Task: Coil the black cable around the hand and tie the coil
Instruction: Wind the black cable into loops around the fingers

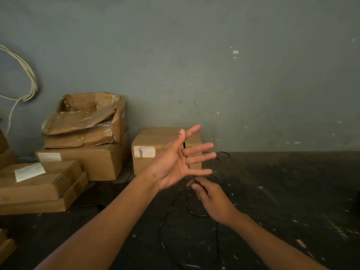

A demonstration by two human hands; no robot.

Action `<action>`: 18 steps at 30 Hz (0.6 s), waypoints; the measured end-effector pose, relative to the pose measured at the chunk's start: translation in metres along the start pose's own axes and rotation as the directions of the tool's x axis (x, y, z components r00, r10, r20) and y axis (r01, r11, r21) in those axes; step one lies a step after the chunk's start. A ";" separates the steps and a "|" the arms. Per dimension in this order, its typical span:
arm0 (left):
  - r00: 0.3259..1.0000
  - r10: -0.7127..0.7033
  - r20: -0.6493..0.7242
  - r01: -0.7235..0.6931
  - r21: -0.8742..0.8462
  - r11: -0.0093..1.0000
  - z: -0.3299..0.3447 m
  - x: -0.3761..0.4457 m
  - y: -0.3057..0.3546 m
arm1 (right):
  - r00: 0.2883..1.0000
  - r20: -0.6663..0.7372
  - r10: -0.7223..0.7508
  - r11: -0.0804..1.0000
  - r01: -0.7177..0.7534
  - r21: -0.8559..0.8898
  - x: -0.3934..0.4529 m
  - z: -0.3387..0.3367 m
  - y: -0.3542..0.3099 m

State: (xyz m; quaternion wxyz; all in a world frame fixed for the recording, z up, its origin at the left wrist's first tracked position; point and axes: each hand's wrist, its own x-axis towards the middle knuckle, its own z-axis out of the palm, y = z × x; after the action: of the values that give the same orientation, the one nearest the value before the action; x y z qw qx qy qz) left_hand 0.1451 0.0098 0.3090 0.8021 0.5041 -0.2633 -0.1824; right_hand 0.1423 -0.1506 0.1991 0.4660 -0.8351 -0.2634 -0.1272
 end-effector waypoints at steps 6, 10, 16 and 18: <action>0.999 -0.024 -0.028 0.027 0.110 0.994 -0.031 0.016 0.023 | 0.978 0.208 0.025 0.988 0.008 -0.157 -0.007 0.005 -0.016; 0.993 -0.050 -0.104 0.068 0.179 0.981 -0.051 0.018 0.022 | 0.960 0.278 -0.020 0.960 0.096 -0.263 -0.007 -0.001 -0.038; 0.977 -0.097 -0.191 0.153 0.308 0.939 -0.064 0.012 -0.004 | 0.979 0.180 -0.096 0.993 0.107 -0.053 0.003 -0.025 -0.075; 0.978 -0.135 -0.162 0.184 0.342 0.922 -0.065 0.008 -0.012 | 0.994 0.106 -0.031 0.999 0.027 0.041 0.012 -0.039 -0.083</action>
State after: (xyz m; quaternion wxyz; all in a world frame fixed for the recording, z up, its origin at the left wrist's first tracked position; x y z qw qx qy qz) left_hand 0.1907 0.0463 0.2775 0.6962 0.6715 -0.1950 -0.1622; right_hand 0.1075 -0.1439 0.2843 0.4659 -0.8273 -0.3023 -0.0839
